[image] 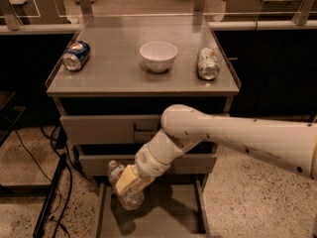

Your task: Place water bottle into bottom drawer

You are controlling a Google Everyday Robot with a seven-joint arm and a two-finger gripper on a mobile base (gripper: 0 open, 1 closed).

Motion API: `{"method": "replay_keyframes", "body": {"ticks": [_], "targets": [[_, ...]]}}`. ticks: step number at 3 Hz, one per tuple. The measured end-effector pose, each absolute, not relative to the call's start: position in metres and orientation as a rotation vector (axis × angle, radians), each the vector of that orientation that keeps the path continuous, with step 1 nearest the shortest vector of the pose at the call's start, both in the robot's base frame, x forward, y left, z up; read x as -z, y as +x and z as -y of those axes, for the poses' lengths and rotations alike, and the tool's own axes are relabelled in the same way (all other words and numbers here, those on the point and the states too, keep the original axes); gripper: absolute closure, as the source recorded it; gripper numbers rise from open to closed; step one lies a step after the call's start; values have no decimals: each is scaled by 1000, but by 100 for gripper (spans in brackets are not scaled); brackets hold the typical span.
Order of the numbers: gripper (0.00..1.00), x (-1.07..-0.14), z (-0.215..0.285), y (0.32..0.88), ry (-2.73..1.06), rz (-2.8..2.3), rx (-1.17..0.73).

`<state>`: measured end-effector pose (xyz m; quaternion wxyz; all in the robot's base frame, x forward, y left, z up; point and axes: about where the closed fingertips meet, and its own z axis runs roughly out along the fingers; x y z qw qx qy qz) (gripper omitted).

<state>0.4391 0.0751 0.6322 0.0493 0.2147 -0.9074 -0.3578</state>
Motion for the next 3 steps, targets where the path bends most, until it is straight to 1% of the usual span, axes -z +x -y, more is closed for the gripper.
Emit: {"method": "replay_keyframes", "body": {"ticks": [1,3], "targets": [[100,-567,-75,448,539,2726,1085],[100,-551,-80,444,530,2687,1098]]}}
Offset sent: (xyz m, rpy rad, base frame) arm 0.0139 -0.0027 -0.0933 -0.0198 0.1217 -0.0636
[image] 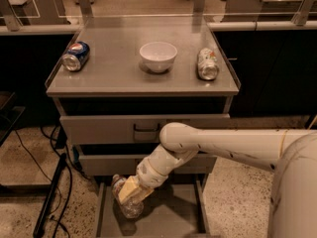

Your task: Place water bottle into bottom drawer

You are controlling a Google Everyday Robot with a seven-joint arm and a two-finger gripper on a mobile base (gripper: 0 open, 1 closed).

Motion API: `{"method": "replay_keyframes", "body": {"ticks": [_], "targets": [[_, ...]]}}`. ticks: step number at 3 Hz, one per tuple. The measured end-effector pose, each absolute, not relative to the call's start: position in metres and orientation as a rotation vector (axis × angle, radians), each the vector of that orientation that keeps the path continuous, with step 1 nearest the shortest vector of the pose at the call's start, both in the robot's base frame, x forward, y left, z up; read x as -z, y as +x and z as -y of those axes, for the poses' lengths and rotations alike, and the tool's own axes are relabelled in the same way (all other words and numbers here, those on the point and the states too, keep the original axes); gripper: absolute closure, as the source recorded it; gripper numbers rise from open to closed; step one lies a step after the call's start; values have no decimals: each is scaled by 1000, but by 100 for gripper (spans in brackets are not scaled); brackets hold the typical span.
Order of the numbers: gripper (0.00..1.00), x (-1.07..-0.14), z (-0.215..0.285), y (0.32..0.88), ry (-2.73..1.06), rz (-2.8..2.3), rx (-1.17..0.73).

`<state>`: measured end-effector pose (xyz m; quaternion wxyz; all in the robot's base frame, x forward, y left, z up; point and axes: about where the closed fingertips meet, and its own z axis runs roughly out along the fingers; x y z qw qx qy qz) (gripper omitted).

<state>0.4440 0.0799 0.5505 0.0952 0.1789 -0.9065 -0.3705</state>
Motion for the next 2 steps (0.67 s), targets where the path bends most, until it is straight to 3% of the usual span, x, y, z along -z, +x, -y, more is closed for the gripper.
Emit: {"method": "replay_keyframes", "body": {"ticks": [2], "targets": [[100,-444,-92,449,390,2584,1162]]}}
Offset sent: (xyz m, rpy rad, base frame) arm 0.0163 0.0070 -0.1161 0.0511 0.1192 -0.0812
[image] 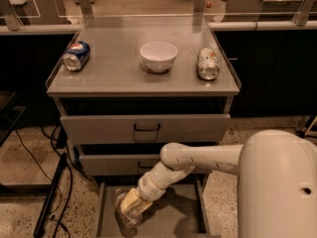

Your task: Place water bottle into bottom drawer

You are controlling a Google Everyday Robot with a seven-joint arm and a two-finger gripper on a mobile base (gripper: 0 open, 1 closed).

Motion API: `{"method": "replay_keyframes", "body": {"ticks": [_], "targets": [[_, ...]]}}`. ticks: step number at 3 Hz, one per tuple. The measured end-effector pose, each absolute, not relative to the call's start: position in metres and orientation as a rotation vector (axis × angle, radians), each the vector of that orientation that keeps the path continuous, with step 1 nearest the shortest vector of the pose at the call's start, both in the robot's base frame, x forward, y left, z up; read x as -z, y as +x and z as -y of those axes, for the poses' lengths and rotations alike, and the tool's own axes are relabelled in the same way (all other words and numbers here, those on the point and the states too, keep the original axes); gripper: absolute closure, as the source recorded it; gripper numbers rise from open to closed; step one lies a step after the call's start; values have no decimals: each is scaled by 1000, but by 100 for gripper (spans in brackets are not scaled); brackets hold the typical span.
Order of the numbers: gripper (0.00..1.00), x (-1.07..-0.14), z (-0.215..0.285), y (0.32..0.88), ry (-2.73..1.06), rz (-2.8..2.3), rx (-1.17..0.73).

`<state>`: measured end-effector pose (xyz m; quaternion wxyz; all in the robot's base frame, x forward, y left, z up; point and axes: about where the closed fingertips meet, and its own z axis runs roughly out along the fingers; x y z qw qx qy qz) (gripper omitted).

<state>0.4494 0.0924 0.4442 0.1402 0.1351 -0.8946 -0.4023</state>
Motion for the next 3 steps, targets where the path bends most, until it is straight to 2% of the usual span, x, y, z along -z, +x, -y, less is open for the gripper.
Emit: {"method": "replay_keyframes", "body": {"ticks": [3], "targets": [[100,-390,-96,442,242,2541,1170]]}}
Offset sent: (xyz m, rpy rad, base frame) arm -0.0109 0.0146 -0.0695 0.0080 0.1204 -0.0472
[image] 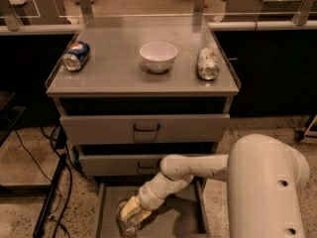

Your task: Place water bottle into bottom drawer

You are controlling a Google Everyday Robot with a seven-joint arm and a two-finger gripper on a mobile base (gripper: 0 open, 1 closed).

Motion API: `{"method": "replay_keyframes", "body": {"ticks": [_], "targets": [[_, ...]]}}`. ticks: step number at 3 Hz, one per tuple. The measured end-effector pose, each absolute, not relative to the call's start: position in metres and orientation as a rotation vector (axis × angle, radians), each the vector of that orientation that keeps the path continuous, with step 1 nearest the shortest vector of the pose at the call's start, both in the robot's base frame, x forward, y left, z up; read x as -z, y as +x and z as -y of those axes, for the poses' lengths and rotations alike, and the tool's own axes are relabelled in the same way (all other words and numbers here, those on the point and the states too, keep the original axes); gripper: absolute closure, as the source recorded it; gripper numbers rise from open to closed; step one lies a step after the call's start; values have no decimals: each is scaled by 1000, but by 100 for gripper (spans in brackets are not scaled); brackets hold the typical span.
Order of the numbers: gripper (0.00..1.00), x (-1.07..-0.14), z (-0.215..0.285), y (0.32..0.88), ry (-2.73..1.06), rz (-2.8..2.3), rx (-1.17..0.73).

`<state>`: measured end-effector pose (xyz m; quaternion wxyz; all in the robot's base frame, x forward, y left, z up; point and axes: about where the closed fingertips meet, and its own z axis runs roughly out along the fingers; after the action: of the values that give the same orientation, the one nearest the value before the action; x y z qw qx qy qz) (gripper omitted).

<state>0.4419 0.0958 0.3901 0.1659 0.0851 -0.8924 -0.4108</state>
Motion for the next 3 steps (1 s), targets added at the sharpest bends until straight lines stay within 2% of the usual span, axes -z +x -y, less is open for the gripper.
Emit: {"method": "replay_keyframes", "body": {"ticks": [1,3], "targets": [[100,-373,-82,447,84,2608,1156],[100,-359,-85,456,51,2622,1159]]}}
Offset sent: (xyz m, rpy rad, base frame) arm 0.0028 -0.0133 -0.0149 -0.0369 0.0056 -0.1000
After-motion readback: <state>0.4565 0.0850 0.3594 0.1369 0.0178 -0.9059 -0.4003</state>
